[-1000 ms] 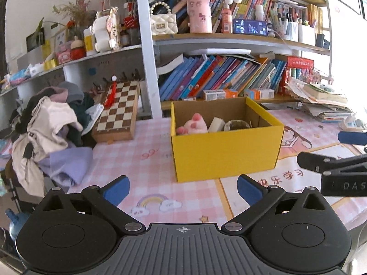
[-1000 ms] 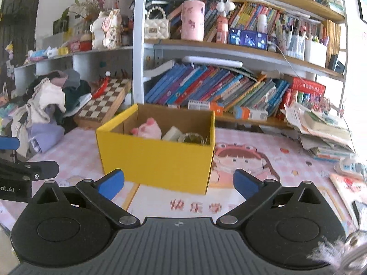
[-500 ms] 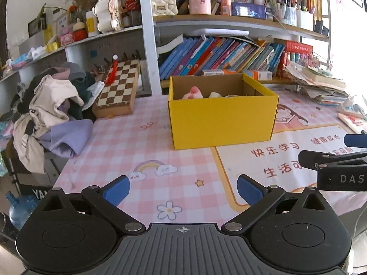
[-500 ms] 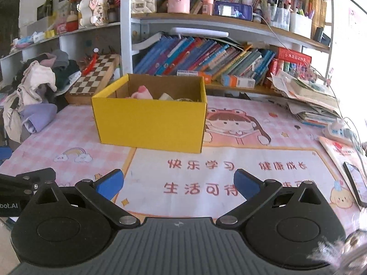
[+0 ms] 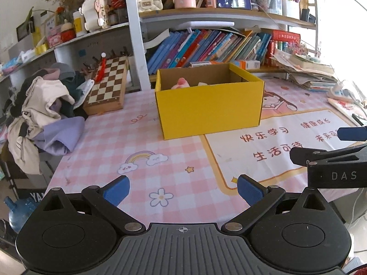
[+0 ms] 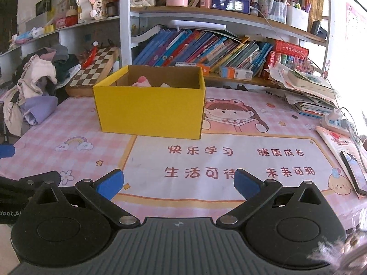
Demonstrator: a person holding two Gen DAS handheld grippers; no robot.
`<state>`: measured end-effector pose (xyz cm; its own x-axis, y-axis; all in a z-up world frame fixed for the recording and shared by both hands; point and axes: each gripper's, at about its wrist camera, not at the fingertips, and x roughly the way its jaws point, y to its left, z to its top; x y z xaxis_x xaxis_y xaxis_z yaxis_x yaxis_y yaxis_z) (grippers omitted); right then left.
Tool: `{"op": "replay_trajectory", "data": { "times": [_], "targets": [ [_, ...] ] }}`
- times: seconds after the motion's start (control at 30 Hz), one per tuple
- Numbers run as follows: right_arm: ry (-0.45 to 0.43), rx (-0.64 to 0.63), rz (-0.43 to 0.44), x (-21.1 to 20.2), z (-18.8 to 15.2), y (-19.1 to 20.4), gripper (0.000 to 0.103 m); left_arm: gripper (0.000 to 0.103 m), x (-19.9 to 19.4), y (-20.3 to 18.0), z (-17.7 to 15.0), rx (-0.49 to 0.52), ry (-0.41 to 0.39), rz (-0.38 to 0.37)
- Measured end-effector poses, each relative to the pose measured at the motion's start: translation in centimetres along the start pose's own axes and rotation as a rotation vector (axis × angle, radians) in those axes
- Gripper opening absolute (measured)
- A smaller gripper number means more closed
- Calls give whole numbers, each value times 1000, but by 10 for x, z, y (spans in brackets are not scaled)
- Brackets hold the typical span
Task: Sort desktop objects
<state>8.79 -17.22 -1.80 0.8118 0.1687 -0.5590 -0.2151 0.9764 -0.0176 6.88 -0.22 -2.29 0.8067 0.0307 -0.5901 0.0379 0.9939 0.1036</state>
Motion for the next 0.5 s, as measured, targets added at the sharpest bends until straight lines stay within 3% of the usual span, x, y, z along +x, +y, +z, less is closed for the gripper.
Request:
{"op": "replay_trajectory", "data": {
  "times": [0.5],
  "targets": [
    [77,-31,15,4,-12,2,103,101,8,-6,-9,-33,83,-13]
  ]
}}
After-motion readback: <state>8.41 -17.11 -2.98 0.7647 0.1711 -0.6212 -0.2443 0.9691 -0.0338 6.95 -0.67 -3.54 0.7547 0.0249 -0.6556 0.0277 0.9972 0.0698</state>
